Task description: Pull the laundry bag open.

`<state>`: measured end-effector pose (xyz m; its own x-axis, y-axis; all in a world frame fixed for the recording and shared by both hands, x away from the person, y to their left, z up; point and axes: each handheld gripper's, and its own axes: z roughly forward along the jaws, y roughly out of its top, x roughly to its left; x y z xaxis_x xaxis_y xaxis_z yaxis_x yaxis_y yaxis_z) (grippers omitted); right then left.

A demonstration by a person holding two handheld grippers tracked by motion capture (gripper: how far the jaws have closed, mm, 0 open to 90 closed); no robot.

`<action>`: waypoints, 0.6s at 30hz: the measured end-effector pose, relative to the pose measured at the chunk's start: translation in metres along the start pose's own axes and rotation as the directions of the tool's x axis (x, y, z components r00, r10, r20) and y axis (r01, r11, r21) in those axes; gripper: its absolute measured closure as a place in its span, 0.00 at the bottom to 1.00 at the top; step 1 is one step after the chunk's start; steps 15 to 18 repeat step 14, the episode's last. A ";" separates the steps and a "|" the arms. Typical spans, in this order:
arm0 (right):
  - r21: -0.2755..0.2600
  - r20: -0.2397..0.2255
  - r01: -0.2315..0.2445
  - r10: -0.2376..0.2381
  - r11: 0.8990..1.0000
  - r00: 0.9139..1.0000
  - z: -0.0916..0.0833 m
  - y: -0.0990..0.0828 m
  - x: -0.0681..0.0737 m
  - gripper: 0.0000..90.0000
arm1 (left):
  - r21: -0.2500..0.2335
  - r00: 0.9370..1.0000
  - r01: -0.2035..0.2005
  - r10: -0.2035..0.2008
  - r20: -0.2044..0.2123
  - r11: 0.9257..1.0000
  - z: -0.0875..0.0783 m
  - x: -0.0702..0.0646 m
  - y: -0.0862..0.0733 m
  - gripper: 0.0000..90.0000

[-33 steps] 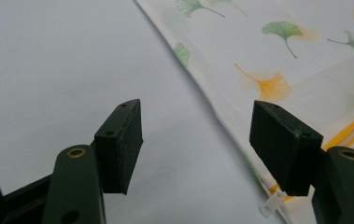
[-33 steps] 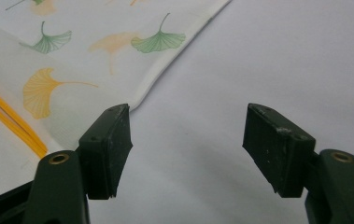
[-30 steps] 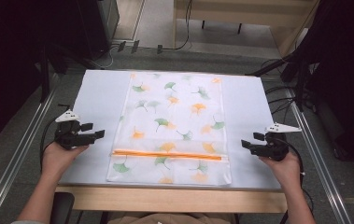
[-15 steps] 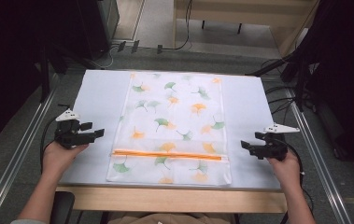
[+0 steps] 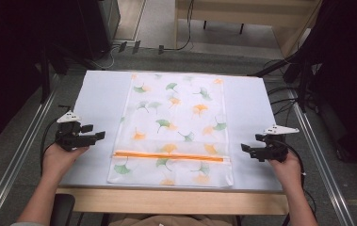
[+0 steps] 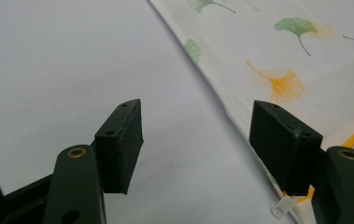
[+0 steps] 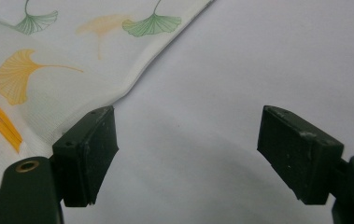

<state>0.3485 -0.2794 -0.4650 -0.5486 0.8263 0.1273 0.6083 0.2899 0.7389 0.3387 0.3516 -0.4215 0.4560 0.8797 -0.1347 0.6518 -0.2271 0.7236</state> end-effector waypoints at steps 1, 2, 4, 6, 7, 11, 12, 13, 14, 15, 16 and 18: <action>0.000 -0.001 0.001 -0.001 1.000 1.000 0.000 0.000 0.000 0.23 | 0.003 1.000 0.000 0.000 0.002 1.000 0.000 0.000 0.000 0.39; 0.000 0.000 0.000 0.000 1.000 1.000 0.000 0.000 0.000 0.23 | 0.005 1.000 0.000 0.000 -0.002 1.000 0.000 0.000 0.000 0.39; 0.002 -0.001 0.000 0.000 1.000 1.000 0.000 0.000 0.000 0.24 | 0.002 1.000 0.001 -0.001 -0.003 1.000 0.000 0.000 0.000 0.39; 0.003 -0.002 0.000 0.000 1.000 1.000 0.000 0.000 0.000 0.24 | 0.003 1.000 0.005 -0.005 -0.002 1.000 0.001 0.000 0.000 0.39; 0.004 -0.003 -0.001 0.001 1.000 1.000 0.001 0.000 0.000 0.24 | 0.006 1.000 0.004 -0.004 -0.002 1.000 0.001 0.000 0.000 0.39; 0.009 -0.002 0.002 -0.002 1.000 1.000 0.002 -0.001 0.000 0.24 | -0.007 1.000 0.014 -0.015 -0.013 1.000 0.002 0.001 0.000 0.36; 0.011 -0.001 0.005 -0.005 1.000 1.000 0.002 -0.001 0.000 0.24 | -0.007 1.000 0.016 -0.016 -0.021 1.000 0.002 0.001 0.000 0.35; 0.013 -0.001 0.008 -0.008 1.000 1.000 0.002 -0.001 0.000 0.23 | -0.007 1.000 0.013 -0.014 -0.024 1.000 0.002 0.001 0.000 0.34; 0.015 -0.002 0.007 -0.007 1.000 1.000 0.003 -0.001 0.000 0.23 | -0.001 0.999 0.006 -0.007 -0.045 1.000 0.003 0.001 0.000 0.32; 0.015 -0.002 0.007 -0.007 1.000 1.000 0.003 -0.001 0.000 0.23 | -0.001 0.999 0.006 -0.007 -0.045 1.000 0.003 0.001 0.000 0.32; 0.015 -0.002 0.007 -0.007 1.000 1.000 0.003 -0.001 0.000 0.23 | -0.001 0.999 0.006 -0.007 -0.045 1.000 0.003 0.001 0.000 0.32; 0.015 -0.002 0.007 -0.007 1.000 1.000 0.003 -0.001 0.000 0.23 | -0.001 0.999 0.006 -0.007 -0.045 1.000 0.003 0.001 0.000 0.32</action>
